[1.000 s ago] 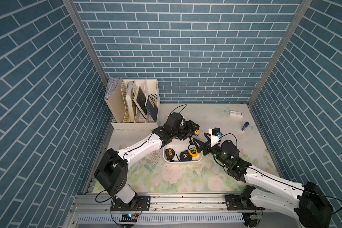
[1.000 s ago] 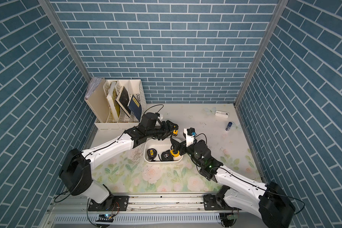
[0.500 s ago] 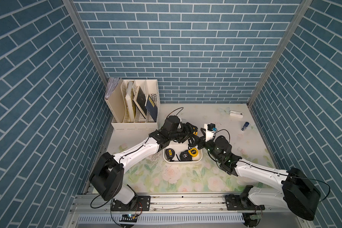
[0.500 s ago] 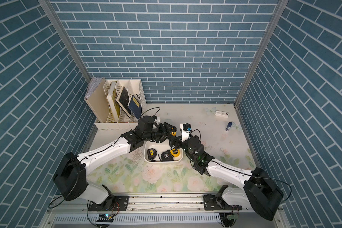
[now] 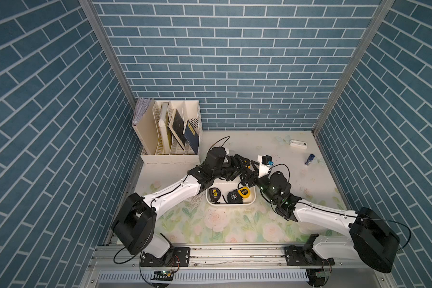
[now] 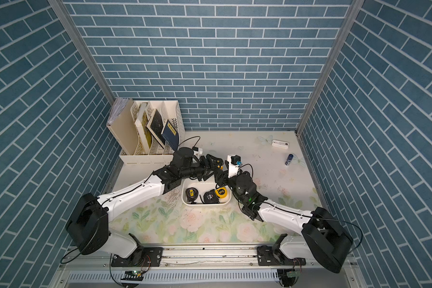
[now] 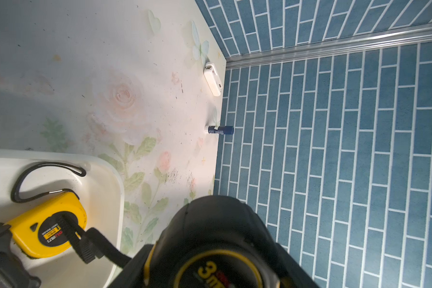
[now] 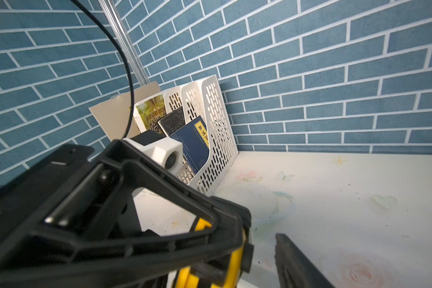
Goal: Take the tape measure out of the storage box
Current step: Place the tape measure at the center of the board.
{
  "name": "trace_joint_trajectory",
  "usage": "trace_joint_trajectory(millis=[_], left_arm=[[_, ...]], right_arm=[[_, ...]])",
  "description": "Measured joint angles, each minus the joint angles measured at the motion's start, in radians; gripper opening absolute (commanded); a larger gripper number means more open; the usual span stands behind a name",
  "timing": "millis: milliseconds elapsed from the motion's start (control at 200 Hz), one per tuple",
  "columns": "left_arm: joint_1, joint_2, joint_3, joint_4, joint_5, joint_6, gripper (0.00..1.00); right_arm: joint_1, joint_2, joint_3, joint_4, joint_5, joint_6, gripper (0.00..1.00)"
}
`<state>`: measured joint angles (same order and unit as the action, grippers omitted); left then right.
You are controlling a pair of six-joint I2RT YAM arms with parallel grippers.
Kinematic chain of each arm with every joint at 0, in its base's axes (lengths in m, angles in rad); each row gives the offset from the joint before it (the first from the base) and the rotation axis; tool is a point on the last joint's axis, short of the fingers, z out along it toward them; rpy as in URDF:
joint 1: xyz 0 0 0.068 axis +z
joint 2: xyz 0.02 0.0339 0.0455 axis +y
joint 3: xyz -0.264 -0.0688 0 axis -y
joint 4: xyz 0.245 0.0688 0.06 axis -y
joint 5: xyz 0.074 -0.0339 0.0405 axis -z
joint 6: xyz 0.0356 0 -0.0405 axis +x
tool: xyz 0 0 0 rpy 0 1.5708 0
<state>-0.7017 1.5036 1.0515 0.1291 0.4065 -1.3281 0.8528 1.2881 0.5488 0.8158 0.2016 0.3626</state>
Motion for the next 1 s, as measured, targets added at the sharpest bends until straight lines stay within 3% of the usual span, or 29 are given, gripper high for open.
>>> trace_joint_trajectory(millis=[270, 495, 620, 735, 785, 1000], left_arm=[[-0.001, 0.000, -0.003, 0.026, 0.008, -0.008, 0.00], [-0.003, -0.002, -0.008, 0.053, 0.009, -0.013, 0.00], [-0.003, -0.004, -0.018, 0.078, 0.001, -0.018, 0.00], [-0.002, -0.005, -0.020, 0.081, -0.002, -0.019, 0.13], [-0.002, -0.006, -0.020, 0.081, -0.002, -0.019, 0.25], [-0.002, -0.006, -0.020, 0.079, -0.002, -0.013, 0.64]], right_arm=[[0.000, 0.042, 0.002, 0.026, 0.001, 0.001, 0.62], [0.005, 0.049, 0.016, 0.038, 0.002, 0.014, 0.48], [0.008, 0.049, 0.016, 0.039, 0.004, 0.034, 0.31], [0.010, 0.049, 0.017, 0.039, 0.009, 0.042, 0.10], [0.010, 0.049, 0.017, 0.039, 0.010, 0.041, 0.03], [0.011, 0.049, 0.017, 0.037, 0.015, 0.041, 0.00]])
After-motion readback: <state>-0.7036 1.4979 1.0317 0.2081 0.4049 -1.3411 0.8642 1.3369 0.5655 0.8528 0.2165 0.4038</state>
